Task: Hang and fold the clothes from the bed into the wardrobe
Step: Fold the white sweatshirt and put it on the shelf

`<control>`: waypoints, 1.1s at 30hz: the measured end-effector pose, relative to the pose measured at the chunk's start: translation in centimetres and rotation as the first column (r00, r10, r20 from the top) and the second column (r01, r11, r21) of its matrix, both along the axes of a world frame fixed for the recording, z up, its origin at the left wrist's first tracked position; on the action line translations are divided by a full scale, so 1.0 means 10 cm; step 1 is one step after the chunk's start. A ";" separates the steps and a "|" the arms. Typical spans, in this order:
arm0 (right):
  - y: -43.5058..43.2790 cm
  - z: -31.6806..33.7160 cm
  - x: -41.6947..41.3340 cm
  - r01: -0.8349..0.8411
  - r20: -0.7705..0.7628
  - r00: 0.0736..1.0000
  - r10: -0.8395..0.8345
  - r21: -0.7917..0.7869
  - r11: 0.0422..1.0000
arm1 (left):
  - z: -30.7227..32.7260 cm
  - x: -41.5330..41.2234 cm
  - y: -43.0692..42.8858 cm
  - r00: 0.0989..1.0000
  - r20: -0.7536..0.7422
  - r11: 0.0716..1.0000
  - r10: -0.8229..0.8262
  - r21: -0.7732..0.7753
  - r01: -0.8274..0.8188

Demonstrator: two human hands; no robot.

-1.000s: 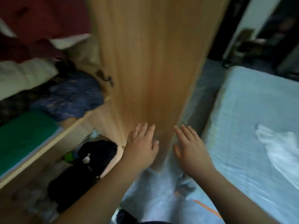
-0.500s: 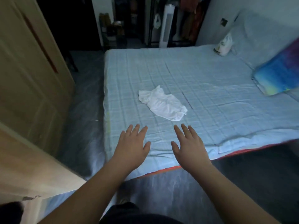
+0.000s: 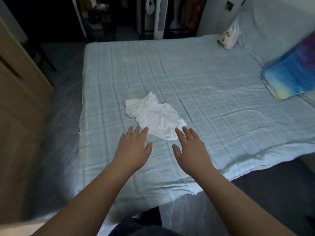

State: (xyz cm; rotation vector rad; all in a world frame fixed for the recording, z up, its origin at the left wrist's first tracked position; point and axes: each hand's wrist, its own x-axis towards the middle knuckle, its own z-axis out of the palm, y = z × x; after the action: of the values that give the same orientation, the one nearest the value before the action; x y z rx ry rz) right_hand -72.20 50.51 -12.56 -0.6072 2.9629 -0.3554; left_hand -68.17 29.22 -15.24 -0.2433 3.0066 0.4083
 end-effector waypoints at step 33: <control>-0.84 -3.35 -5.33 0.172 0.670 0.731 -0.129 0.002 0.985 | -2.83 -5.22 -0.92 0.889 0.450 0.984 0.089 0.099 -0.148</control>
State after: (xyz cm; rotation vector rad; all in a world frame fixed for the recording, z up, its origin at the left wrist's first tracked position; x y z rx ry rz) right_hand -125.54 42.07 -46.05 -0.1696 2.2987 -0.5440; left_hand -120.41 20.06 -43.54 -0.4448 2.5120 0.4828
